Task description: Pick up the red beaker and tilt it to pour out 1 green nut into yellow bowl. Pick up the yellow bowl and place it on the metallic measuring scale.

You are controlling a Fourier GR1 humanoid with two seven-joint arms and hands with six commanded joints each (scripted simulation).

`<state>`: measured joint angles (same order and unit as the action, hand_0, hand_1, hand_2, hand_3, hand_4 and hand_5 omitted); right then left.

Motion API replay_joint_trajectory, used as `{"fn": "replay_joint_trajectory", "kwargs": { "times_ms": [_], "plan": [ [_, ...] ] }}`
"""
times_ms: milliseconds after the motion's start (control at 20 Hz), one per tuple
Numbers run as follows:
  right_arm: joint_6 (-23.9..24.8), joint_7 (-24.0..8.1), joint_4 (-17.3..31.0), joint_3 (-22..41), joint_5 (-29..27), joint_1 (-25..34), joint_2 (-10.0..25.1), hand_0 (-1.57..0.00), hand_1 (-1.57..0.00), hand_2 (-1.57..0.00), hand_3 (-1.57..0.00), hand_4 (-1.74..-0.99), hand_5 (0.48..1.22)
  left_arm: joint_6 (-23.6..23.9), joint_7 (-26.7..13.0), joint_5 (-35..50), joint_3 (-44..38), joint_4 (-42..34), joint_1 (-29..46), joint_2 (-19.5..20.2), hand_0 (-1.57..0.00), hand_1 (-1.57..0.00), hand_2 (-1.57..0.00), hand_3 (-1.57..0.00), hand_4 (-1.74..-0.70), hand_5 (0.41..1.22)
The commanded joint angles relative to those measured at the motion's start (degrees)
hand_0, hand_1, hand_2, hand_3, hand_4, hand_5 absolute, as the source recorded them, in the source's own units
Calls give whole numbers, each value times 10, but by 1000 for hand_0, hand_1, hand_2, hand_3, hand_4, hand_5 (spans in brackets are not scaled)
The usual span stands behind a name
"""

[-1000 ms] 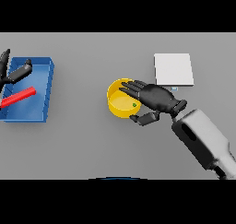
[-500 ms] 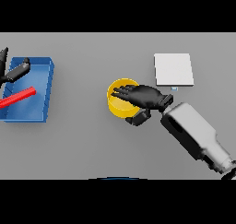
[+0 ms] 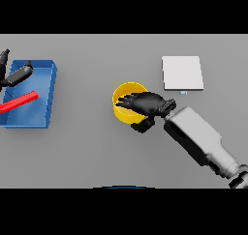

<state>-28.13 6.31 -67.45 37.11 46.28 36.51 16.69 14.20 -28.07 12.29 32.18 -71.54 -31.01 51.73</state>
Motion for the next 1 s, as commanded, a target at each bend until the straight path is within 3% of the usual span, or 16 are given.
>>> {"fn": "replay_joint_trajectory", "kwargs": {
  "times_ms": [0,100,250,350,400,550,750,800,900,950],
  "plan": [
    [1,1,7,2,5,7,2,-16,-40,-68,-94,-1339,784,1,-5,-4,1,4,-6,-1,1,1,1,1,-792,725],
    [0,6,2,10,11,3,7,-258,-236,-233,-249,-1387,900,3,-1,0,-3,7,0,-1,1,1,1,1,-793,722],
    [-19,0,0,12,4,6,5,-891,-846,-814,-594,-1534,1057,0,2,3,-6,11,-3,-2,1,1,1,1,-796,726],
    [-36,15,4,14,-3,10,12,-1136,-1107,-1086,-867,-1604,1116,3,-6,3,-4,4,1,2,1,1,1,1,-799,728],
    [-47,7,1,13,-8,13,11,-1223,-1200,-1183,-932,-1628,1137,3,-3,3,-6,4,-1,2,1,1,1,1,-799,727],
    [-51,13,-10,12,-16,6,21,-1393,-1381,-1314,-1142,-1682,1178,3,-8,5,-6,-7,2,6,1,1,1,1,-802,725],
    [-50,17,-21,7,-20,5,32,-1498,-1493,-1453,-1181,-1717,1203,9,-12,1,-2,-8,2,2,1,1,1,1,-805,725],
    [-56,3,-33,5,-21,6,33,-1513,-1509,-1453,-1192,-1722,1207,4,-13,0,-1,3,-3,-1,1,1,1,1,-803,725],
    [-63,-4,-52,-5,-33,10,39,-1534,-1531,-1490,-1192,-1729,1212,6,-8,0,-1,-4,2,3,1,1,1,1,-801,724],
    [-75,3,-67,-13,-44,15,50,-1541,-1539,-1470,-1268,-1731,1214,8,-6,0,-2,-7,5,5,1,1,1,1,-801,723]
  ]
}}
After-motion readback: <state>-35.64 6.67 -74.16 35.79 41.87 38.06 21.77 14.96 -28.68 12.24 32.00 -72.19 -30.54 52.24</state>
